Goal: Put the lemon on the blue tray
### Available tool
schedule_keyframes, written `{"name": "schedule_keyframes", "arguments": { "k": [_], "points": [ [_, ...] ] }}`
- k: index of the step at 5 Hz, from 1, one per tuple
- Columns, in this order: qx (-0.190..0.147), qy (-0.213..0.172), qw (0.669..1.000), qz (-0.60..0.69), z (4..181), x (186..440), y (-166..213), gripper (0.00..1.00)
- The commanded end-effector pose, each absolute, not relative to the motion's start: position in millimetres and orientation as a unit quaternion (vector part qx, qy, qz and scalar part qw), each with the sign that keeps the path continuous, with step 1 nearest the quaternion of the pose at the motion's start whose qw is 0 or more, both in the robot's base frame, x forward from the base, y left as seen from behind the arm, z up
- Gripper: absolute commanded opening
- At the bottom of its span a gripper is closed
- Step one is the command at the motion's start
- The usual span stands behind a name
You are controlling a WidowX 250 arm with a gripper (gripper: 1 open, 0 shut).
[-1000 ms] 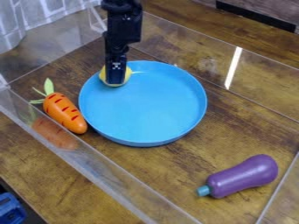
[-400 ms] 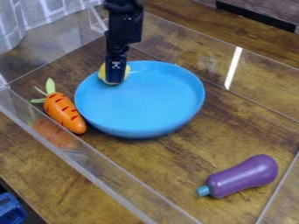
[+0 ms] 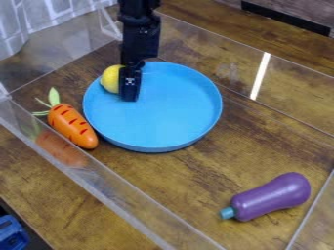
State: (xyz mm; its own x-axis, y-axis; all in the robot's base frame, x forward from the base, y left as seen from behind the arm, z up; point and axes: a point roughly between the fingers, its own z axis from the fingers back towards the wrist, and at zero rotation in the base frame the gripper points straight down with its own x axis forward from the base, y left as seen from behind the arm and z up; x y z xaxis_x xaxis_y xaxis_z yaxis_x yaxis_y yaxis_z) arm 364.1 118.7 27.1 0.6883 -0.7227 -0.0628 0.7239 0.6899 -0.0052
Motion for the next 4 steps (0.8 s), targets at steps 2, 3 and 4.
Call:
{"name": "schedule_keyframes", "arguments": {
  "k": [2, 3, 4],
  "points": [
    [0.028, 0.019, 0.919, -0.393, 40.7, 369.1, 124.3, 0.00],
    [0.028, 0.023, 0.918, -0.395, 39.4, 368.5, 124.9, 0.00],
    [0.028, 0.027, 0.918, -0.396, 38.1, 367.9, 125.4, 0.00]
  ]
}}
